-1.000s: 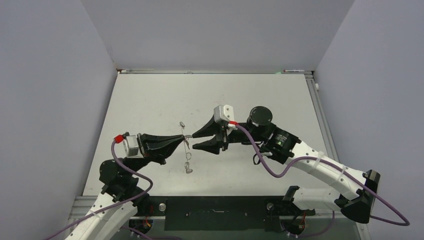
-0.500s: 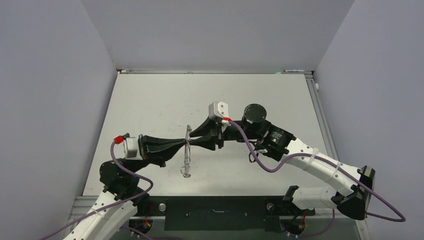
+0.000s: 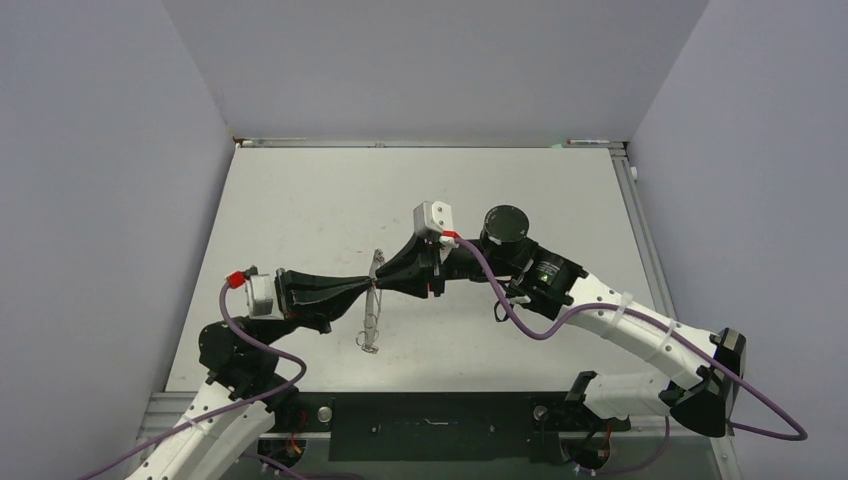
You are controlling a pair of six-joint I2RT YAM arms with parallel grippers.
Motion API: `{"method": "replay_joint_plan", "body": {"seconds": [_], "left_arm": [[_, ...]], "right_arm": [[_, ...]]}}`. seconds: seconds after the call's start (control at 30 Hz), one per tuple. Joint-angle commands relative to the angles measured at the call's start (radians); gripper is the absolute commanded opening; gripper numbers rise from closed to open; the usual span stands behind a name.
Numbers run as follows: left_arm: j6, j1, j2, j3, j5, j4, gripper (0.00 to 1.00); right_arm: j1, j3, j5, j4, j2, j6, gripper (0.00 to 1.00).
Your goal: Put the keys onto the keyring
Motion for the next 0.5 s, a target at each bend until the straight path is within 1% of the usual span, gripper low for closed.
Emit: {"method": "replay_joint_plan", "body": {"seconds": [0.0,0.27,0.47], "left_arm": [[-0.012,0.004,0.006,0.008,0.010,0.058,0.00],[-0.003,0.004,0.007,0.010,0.002,0.043,0.00],[-0.005,0.004,0.008,0.008,0.003,0.048,0.00]], "right_arm": [[0.016,0.046,-0.035,0.066,0.010,0.013,0.21],[0.022,0.049,-0.060,0.067,0.006,0.019,0.27],[0.021,0.049,-0.058,0.079,0.011,0.024,0.27]]}}
